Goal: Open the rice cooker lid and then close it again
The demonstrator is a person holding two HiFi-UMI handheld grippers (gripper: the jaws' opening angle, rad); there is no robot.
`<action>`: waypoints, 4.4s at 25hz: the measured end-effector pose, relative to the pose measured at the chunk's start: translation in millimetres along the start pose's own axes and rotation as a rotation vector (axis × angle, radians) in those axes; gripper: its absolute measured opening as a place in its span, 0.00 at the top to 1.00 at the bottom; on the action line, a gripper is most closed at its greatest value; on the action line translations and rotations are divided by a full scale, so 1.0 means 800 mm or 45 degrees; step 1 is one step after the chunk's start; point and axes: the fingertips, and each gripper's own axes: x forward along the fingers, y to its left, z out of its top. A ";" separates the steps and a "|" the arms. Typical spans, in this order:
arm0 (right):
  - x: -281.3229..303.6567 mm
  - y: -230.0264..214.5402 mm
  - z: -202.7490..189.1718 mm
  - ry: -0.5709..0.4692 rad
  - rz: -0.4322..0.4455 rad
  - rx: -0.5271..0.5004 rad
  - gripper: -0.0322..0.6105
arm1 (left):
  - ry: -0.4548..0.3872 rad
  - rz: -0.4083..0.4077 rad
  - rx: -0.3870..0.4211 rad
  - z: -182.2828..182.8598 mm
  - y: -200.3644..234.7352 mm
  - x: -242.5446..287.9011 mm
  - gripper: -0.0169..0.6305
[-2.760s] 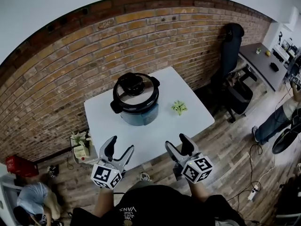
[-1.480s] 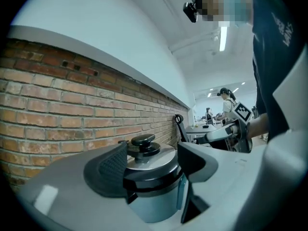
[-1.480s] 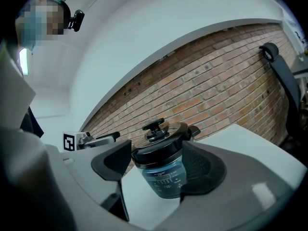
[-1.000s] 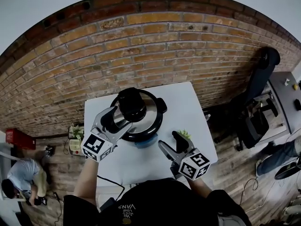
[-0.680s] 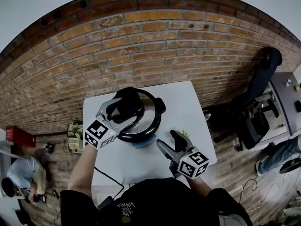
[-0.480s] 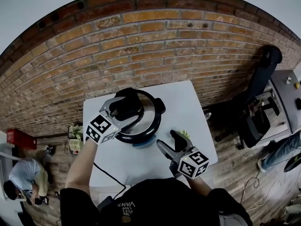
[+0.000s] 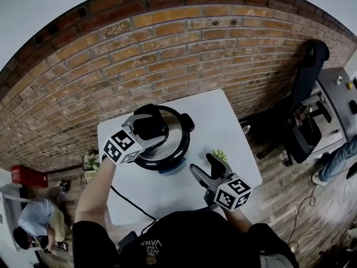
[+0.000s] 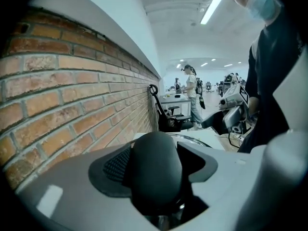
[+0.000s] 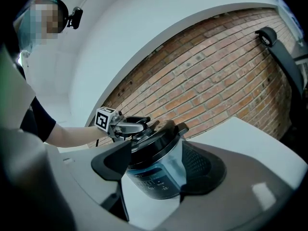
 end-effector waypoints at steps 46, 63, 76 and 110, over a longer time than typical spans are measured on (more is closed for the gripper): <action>-0.112 0.023 -0.054 -0.183 -0.507 0.083 0.46 | -0.105 -0.528 0.341 0.013 -0.023 -0.013 0.55; -0.050 0.031 -0.022 -0.137 -0.285 0.044 0.46 | -0.777 -0.001 -0.352 0.075 0.072 -0.190 0.55; -0.001 0.069 -0.024 -0.069 -0.110 0.030 0.46 | -1.112 0.490 -0.903 -0.087 0.070 -0.332 0.55; -0.084 0.032 -0.029 -0.200 -0.293 0.107 0.46 | -0.637 0.058 -0.368 0.040 0.047 -0.182 0.55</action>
